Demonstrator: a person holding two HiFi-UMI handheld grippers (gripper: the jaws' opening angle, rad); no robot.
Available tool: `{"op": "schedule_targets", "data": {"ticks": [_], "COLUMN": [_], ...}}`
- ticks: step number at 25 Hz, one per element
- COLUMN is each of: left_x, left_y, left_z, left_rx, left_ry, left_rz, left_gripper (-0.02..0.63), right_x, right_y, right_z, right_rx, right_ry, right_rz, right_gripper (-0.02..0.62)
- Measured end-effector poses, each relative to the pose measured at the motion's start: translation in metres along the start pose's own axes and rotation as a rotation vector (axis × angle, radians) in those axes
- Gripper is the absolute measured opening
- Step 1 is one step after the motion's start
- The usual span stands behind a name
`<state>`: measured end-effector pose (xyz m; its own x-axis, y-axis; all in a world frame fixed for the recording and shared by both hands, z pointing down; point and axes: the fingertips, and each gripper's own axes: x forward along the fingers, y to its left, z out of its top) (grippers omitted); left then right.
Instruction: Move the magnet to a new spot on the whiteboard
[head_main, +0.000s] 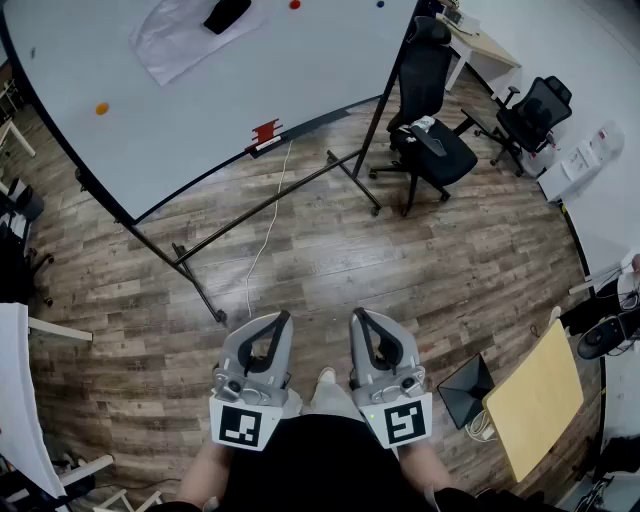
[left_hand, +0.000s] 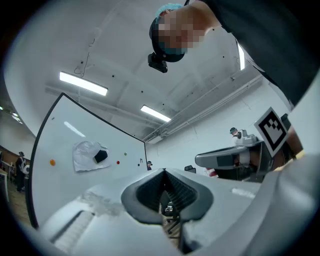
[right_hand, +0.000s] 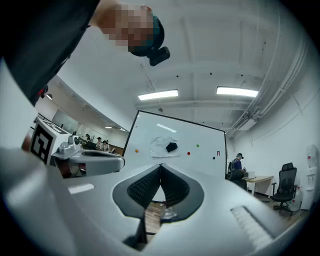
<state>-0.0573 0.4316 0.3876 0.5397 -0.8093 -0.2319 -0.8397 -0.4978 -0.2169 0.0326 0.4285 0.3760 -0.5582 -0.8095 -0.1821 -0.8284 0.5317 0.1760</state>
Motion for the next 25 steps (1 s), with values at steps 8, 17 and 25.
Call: {"op": "schedule_targets", "data": {"ticks": [8, 17, 25], "left_x": [-0.015, -0.029, -0.035], "left_y": [0.007, 0.011, 0.019], "left_z": [0.001, -0.006, -0.010], "left_rx": [0.014, 0.000, -0.023], "left_ry": [0.000, 0.007, -0.004], "left_rz": [-0.038, -0.065, -0.090], "left_gripper": [0.000, 0.000, 0.000], "right_x": [0.000, -0.004, -0.002], "right_y": [0.019, 0.040, 0.053], "right_z": [0.004, 0.004, 0.007], "right_rx": [-0.012, -0.029, -0.066], "right_ry": [-0.002, 0.016, 0.031], "right_rz": [-0.031, -0.049, -0.066], "right_gripper": [0.002, 0.002, 0.002]}}
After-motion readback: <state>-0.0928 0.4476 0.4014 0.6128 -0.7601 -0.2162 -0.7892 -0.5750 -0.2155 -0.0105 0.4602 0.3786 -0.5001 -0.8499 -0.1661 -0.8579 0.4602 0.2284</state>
